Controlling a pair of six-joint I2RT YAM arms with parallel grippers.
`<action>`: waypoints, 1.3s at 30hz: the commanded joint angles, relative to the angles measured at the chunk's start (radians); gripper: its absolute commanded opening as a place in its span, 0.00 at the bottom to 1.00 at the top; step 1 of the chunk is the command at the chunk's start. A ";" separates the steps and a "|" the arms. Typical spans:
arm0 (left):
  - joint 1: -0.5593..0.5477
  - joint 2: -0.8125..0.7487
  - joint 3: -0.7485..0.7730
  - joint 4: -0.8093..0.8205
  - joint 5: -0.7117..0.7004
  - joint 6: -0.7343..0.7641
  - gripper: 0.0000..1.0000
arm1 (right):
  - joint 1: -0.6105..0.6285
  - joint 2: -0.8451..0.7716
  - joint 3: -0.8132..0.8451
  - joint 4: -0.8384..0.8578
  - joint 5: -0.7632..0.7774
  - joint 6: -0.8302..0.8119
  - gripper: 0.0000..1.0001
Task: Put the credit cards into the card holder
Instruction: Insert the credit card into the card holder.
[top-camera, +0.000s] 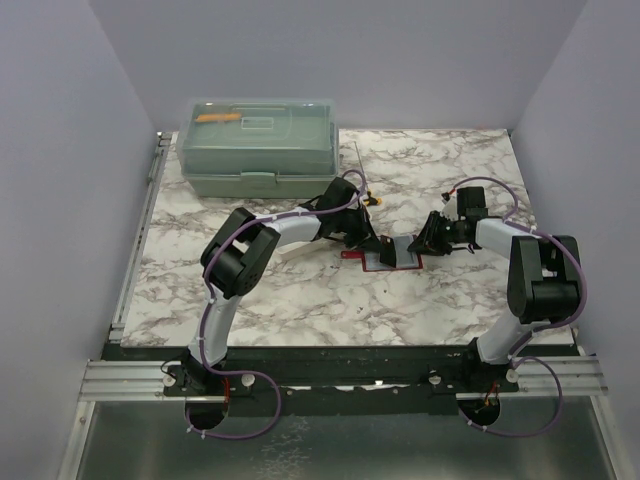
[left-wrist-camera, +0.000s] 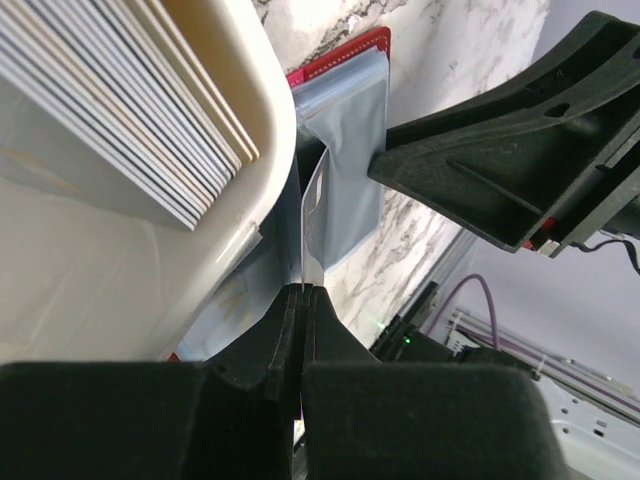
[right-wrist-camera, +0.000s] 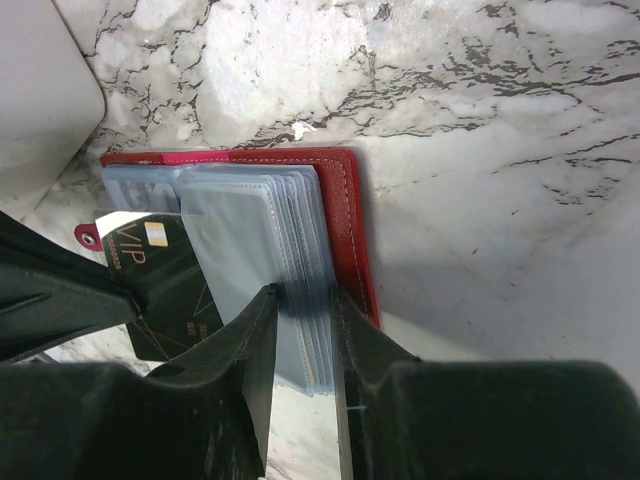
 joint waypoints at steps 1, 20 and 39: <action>0.001 0.021 0.032 -0.055 -0.121 0.074 0.00 | 0.008 0.045 -0.019 -0.030 0.015 -0.028 0.26; -0.018 0.029 0.049 -0.057 -0.245 0.077 0.00 | 0.011 0.048 -0.022 -0.025 0.010 -0.026 0.26; -0.035 -0.048 -0.082 0.169 -0.210 -0.067 0.00 | 0.013 0.039 -0.032 -0.019 -0.001 -0.018 0.26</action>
